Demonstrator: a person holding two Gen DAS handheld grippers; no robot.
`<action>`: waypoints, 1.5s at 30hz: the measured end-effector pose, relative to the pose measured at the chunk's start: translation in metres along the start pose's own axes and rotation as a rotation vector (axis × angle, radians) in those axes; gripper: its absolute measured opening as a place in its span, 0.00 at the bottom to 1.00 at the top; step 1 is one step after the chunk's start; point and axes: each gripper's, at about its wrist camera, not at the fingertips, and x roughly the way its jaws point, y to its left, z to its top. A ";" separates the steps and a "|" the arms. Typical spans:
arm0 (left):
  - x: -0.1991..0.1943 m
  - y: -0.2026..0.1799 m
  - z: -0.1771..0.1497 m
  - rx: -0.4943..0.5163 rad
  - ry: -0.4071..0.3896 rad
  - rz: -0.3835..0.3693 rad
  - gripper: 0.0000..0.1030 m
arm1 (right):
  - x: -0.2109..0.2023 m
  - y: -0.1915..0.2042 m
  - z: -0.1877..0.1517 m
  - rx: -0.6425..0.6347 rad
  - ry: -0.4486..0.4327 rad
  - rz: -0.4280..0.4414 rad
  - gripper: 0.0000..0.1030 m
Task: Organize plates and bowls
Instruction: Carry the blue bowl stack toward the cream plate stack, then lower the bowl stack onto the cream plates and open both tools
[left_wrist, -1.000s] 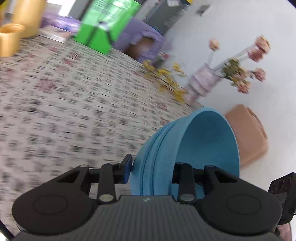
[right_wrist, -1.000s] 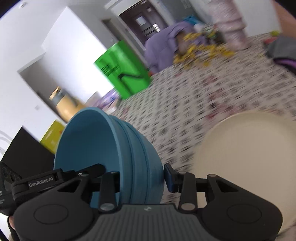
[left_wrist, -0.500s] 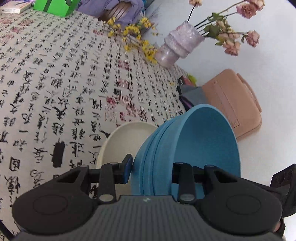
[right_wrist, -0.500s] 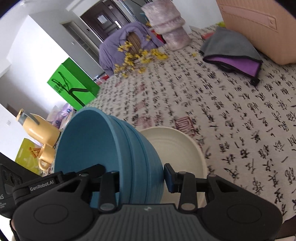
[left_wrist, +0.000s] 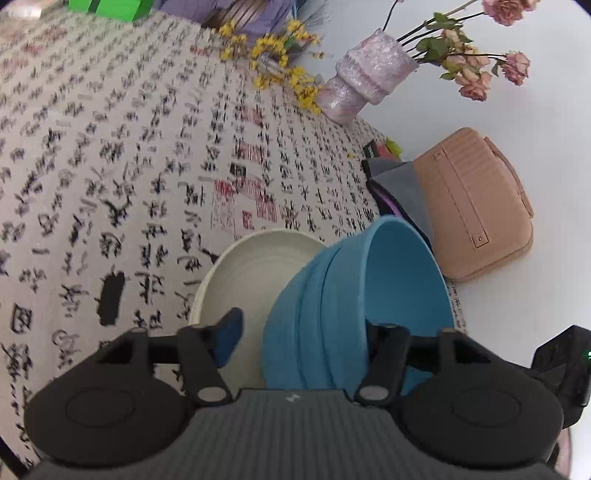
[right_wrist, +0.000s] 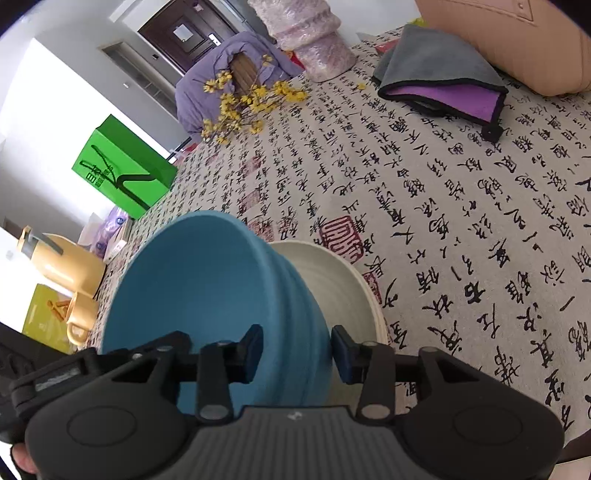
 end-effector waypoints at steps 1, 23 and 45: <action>-0.002 -0.001 0.000 0.008 -0.010 0.007 0.72 | -0.002 0.000 0.000 -0.001 -0.012 0.010 0.48; -0.114 -0.035 -0.099 0.468 -0.655 0.321 1.00 | -0.097 0.069 -0.076 -0.595 -0.690 -0.133 0.95; -0.150 -0.007 -0.162 0.401 -0.729 0.398 1.00 | -0.112 0.081 -0.145 -0.616 -0.753 -0.040 0.96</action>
